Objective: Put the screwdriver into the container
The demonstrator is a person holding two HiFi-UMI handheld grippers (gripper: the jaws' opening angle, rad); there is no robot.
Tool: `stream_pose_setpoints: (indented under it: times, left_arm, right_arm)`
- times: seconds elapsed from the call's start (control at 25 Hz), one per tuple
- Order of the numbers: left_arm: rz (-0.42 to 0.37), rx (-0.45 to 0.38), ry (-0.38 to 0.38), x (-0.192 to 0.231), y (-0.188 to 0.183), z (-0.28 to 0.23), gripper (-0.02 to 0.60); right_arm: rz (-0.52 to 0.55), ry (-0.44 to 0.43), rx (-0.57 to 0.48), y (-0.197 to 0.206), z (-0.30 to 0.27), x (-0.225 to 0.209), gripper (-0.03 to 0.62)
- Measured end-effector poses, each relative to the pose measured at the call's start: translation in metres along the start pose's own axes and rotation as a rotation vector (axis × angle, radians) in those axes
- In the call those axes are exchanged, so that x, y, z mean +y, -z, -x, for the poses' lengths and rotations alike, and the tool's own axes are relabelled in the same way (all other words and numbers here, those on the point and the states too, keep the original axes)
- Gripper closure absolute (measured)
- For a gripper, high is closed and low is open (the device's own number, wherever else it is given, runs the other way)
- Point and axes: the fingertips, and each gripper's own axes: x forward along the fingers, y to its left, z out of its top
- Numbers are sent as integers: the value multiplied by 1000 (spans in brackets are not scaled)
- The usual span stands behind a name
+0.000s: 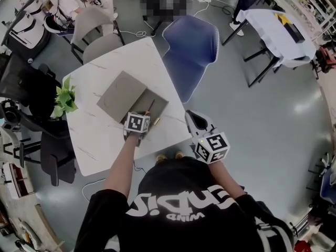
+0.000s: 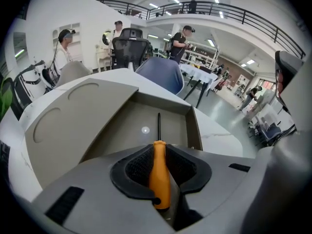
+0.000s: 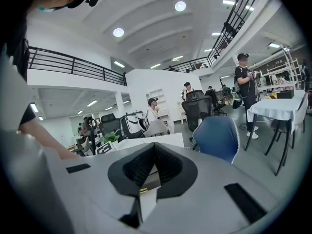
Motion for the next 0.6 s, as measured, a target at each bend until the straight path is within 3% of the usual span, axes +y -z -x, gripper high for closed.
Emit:
stream_pose_setpoints:
  times: [0.2, 0.4, 0.6]
  left_arm:
    - [-5, -31, 10, -3, -10, 14, 471]
    - [-45, -147, -5, -7, -35, 58, 554]
    - [-5, -324, 6, -19, -58, 119, 563]
  right_arm:
    - [-4, -12, 8, 1, -2, 3, 582]
    - [4, -35, 20, 1, -6, 9, 582]
    - [12, -64, 30, 2, -10, 14, 582]
